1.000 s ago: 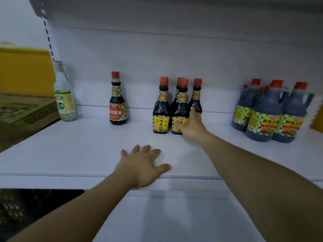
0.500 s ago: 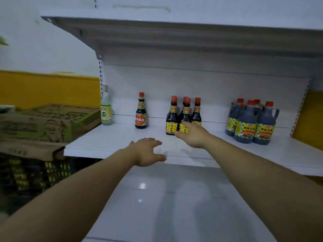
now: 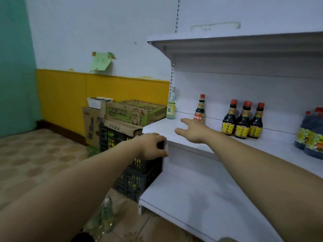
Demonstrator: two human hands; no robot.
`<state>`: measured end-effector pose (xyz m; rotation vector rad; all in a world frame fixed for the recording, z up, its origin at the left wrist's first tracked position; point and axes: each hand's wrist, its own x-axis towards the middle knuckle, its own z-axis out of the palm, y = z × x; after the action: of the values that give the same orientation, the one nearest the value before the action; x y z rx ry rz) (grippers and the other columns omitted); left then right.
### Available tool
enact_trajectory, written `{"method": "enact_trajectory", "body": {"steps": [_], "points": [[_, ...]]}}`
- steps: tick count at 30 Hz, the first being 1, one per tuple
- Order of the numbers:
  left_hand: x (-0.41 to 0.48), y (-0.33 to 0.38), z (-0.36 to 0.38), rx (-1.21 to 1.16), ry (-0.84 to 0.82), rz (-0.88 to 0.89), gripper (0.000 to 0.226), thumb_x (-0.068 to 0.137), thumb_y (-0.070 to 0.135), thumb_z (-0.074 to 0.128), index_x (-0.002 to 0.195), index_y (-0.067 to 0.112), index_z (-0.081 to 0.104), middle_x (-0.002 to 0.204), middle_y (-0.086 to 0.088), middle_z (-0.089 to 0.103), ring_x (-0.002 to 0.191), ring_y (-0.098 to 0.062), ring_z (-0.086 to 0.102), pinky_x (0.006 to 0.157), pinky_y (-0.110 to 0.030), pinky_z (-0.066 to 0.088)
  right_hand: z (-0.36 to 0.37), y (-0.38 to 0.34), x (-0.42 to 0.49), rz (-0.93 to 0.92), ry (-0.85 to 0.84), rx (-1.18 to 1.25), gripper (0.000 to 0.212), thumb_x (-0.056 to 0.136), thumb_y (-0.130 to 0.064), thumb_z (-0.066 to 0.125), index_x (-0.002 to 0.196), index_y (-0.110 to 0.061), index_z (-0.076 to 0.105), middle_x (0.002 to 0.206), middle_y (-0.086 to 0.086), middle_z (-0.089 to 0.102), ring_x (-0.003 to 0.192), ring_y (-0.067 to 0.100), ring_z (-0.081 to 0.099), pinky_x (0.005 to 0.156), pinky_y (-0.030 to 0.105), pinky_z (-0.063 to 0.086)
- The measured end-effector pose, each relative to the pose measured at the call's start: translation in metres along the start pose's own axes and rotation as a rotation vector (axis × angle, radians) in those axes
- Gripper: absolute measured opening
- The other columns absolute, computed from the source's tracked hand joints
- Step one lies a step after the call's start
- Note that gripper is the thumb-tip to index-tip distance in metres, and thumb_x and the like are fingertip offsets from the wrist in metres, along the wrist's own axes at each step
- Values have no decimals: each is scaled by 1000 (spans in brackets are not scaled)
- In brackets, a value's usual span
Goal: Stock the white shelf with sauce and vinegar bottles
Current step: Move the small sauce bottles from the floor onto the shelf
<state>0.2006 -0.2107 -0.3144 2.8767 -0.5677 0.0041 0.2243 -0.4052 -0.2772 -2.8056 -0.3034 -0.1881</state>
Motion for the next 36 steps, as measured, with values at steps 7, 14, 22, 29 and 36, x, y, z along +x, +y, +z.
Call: {"method": "enact_trajectory", "body": {"steps": [7, 14, 22, 29, 36], "points": [[-71, -50, 13, 11, -41, -251, 78, 86, 63, 51, 150, 31, 20, 159, 0, 15, 143, -26, 24, 112, -47, 30, 50, -76, 12, -211, -148, 5, 75, 95, -57, 45, 155, -20, 18, 161, 4, 19, 144, 28, 27, 110, 37, 30], [-140, -99, 36, -85, -24, -517, 73, 89, 52, 55, 150, 26, 24, 158, -1, 20, 142, -23, 25, 113, -38, 27, 116, -150, 24, -374, -362, 47, 74, 96, -57, 44, 156, -26, 13, 163, 2, 14, 140, 30, 34, 104, 41, 40], [-200, -176, 103, -260, -74, -836, 71, 89, 48, 56, 149, 25, 25, 155, -2, 26, 138, -23, 33, 110, -35, 32, 226, -228, 40, -539, -557, 72, 74, 95, -54, 48, 155, -23, 18, 162, 2, 17, 146, 27, 24, 113, 37, 28], [-241, -238, 178, -464, -105, -1076, 77, 87, 46, 59, 151, 25, 21, 156, -4, 25, 141, -24, 28, 112, -35, 28, 337, -268, 48, -642, -764, 40, 70, 96, -52, 46, 154, -19, 23, 159, 4, 26, 140, 26, 34, 108, 35, 34], [-237, -296, 260, -605, -221, -1099, 73, 90, 40, 60, 150, 23, 22, 155, -8, 27, 137, -26, 32, 106, -32, 32, 444, -275, 58, -676, -908, -50, 62, 97, -43, 50, 150, -18, 30, 152, 10, 37, 133, 29, 41, 100, 33, 37]]}}
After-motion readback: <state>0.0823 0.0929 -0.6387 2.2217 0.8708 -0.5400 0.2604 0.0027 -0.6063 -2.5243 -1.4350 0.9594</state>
